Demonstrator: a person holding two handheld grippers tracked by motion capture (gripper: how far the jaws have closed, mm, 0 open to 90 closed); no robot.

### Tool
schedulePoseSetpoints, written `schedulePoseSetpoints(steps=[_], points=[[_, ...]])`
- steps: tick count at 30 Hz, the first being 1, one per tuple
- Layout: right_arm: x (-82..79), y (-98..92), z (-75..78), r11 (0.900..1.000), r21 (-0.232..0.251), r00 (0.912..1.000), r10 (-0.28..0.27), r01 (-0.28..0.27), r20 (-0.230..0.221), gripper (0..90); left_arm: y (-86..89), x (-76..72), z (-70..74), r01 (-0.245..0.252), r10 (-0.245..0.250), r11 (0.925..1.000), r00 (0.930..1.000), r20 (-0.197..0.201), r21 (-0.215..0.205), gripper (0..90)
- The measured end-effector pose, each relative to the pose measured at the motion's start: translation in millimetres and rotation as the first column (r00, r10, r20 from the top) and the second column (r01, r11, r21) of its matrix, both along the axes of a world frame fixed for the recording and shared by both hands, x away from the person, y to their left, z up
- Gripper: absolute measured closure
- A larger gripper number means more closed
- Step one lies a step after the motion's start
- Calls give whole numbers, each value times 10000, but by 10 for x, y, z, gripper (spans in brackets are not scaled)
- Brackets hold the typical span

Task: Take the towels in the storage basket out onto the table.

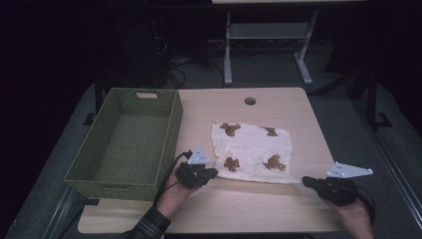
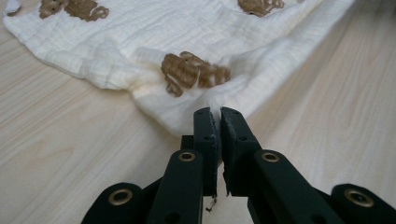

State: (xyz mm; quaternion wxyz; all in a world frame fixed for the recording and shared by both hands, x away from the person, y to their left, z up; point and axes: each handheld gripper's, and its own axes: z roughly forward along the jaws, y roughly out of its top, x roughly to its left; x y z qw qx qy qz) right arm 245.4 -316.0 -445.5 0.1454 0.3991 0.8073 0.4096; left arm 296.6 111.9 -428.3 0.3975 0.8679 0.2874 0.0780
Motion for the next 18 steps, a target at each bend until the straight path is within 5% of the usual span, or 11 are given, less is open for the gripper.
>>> schedulePoseSetpoints(steps=[18], points=[[-347, 105, -39, 9958, -86, 9956, 906, -908, -255, 870, 176, -384, -39, 199, -190, 9996, 9988, -448, 199, 849]])
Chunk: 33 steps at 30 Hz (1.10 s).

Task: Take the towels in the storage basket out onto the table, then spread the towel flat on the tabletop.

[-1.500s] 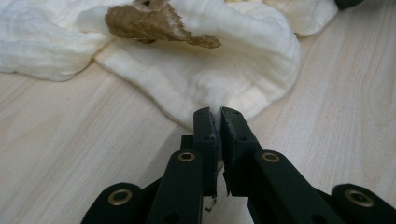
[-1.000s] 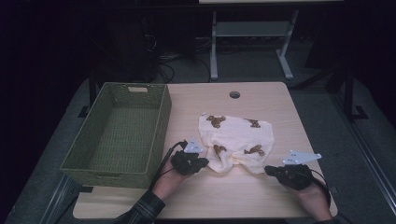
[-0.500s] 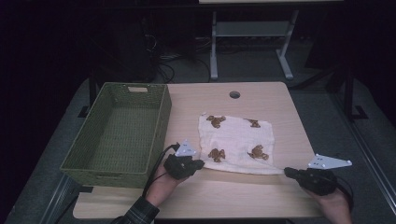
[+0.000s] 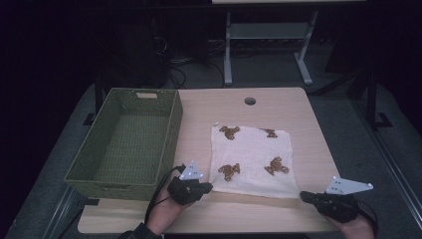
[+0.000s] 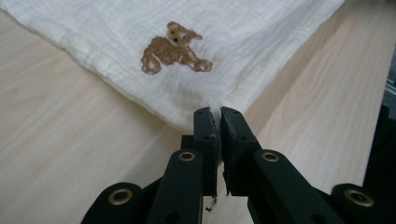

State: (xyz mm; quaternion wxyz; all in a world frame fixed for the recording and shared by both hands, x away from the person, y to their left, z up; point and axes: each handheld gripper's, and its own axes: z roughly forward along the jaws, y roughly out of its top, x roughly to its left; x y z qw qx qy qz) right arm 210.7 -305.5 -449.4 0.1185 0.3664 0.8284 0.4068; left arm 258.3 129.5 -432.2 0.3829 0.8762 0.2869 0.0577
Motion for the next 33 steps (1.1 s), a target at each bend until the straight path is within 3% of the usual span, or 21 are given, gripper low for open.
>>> schedulePoseSetpoints(steps=[5, 9, 12, 13, 16, 17, 23, 33], points=[[-70, 36, -85, 9996, -111, 9989, 254, -259, -385, 867, 13, -34, -93, 177, -156, 9989, 9988, -472, 439, 843], [-63, 42, -105, 9996, -33, 9985, 290, -292, -467, 796, 9, -24, -107, 291, -270, 9969, 9992, -290, 735, 763], [-54, 29, -97, 9997, 103, 9985, 240, -236, -498, 736, 7, -19, -108, 237, -219, 9979, 9993, -292, 608, 650], [-34, 16, -98, 9995, 253, 9984, 210, -197, -523, 676, 8, 4, -108, 217, -206, 9984, 9996, -214, 530, 614], [-7, 18, -97, 9993, 349, 9980, 167, -146, -613, 633, -14, 26, -103, 189, -177, 9986, 9995, -267, 485, 524], [32, 29, -93, 9991, 419, 9976, 125, -97, -682, 593, -40, 56, -88, 264, -259, 9984, 9996, -92, 509, 510], [142, 78, -61, 9994, 313, 9991, -130, 143, -398, 566, -107, 182, -56, 102, -120, 9990, 9991, 418, 441, 498], [434, 196, 1, 9996, 125, 9996, -272, 271, 64, 548, -171, 482, -53, -32, 36, 10000, 9982, 603, -78, 455]])
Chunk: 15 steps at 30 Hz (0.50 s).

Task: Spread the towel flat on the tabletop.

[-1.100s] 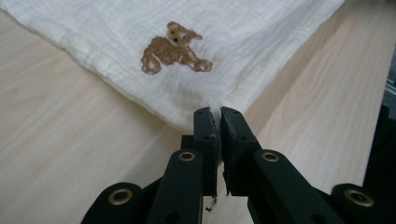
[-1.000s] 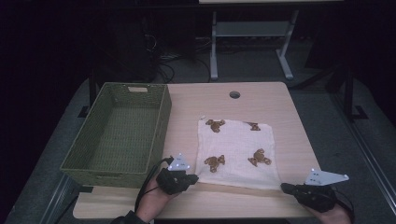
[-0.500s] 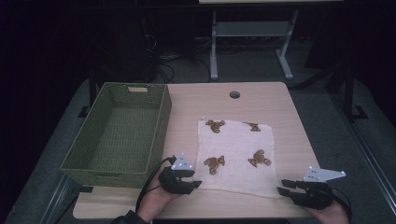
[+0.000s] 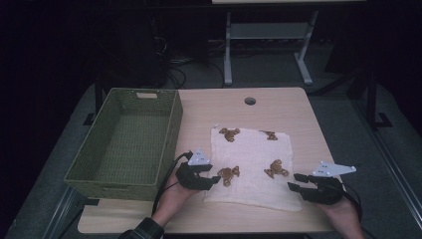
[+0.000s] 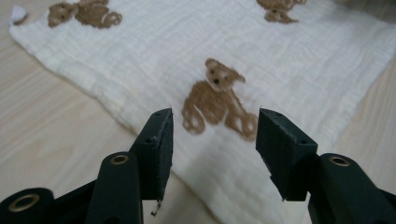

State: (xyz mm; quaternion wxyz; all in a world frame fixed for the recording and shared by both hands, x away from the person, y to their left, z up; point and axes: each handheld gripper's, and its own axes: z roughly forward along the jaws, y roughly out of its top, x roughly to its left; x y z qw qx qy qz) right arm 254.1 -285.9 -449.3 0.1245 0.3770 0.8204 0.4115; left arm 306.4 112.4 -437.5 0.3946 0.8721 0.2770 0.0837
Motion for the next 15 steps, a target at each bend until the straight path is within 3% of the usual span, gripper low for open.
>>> schedulePoseSetpoints(steps=[4, 12, 15], points=[[142, 43, 37, 9999, -10, 9999, -144, 144, 80, 552, -32, 130, 8, -180, 180, 9997, 9998, -5, -187, 448], [457, 139, 107, 9999, -67, 9996, -136, 138, 260, 572, -96, 352, 53, -424, 428, 9989, 9989, 206, -187, 439], [577, 169, 122, 9998, -120, 9998, -153, 155, 139, 570, -121, 450, 72, -539, 542, 9984, 9983, 223, -165, 440]])
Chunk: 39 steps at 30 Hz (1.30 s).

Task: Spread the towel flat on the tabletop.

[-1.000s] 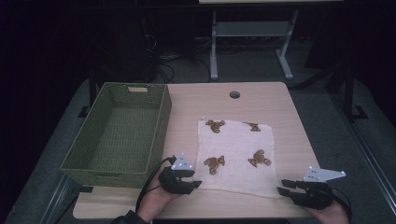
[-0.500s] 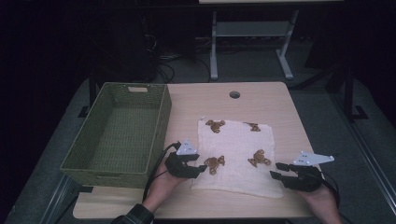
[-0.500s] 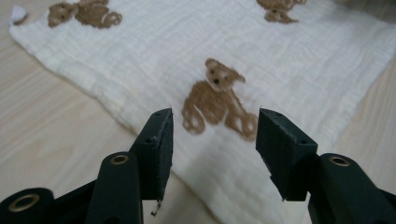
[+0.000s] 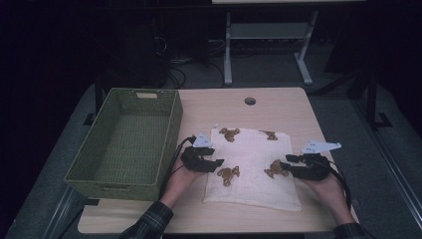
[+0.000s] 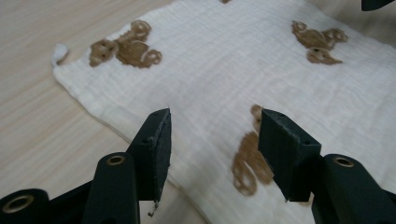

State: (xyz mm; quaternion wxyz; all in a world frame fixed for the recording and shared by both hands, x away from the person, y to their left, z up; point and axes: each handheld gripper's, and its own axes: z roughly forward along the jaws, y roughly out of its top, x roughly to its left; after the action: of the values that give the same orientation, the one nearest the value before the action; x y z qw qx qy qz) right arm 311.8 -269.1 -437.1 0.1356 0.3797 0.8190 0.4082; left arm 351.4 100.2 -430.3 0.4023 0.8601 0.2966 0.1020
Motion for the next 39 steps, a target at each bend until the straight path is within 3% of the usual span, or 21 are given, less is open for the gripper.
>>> schedulePoseSetpoints(steps=[8, 13, 16, 19, 24, 27, 33, 39], points=[[253, 20, 31, 9999, -41, 9999, -125, 125, -30, 579, -57, 207, 24, -215, 215, 9998, 9997, 113, -22, 444], [528, -58, 71, 9982, 20, 9981, -600, 599, 107, 596, -87, 365, 30, -423, 424, 9991, 9988, 239, -38, 444], [636, -84, 62, 9973, -35, 9973, -735, 734, -36, 601, -101, 429, 37, -443, 441, 9990, 9986, 292, 51, 454], [825, -143, 34, 9950, -42, 9948, -999, 999, -191, 609, -114, 559, 65, -625, 628, 9980, 9971, 440, -85, 466], [973, -210, 8, 9914, -7, 9911, -1308, 1308, -267, 628, -108, 693, 78, -872, 881, 9960, 9950, 465, -215, 466], [1128, -314, -43, 9847, -164, 9838, -1740, 1735, -429, 646, -88, 811, 56, -1144, 1156, 9930, 9922, 464, -286, 468], [1276, -434, -170, 9812, -59, 9780, -1926, 1928, -799, 653, -111, 973, -7, -1508, 1513, 9885, 9874, 473, -144, 467], [1324, -432, -280, 9810, -138, 9758, -1940, 1936, -1004, 667, -103, 1110, -39, -1753, 1751, 9845, 9839, 360, 36, 467]])
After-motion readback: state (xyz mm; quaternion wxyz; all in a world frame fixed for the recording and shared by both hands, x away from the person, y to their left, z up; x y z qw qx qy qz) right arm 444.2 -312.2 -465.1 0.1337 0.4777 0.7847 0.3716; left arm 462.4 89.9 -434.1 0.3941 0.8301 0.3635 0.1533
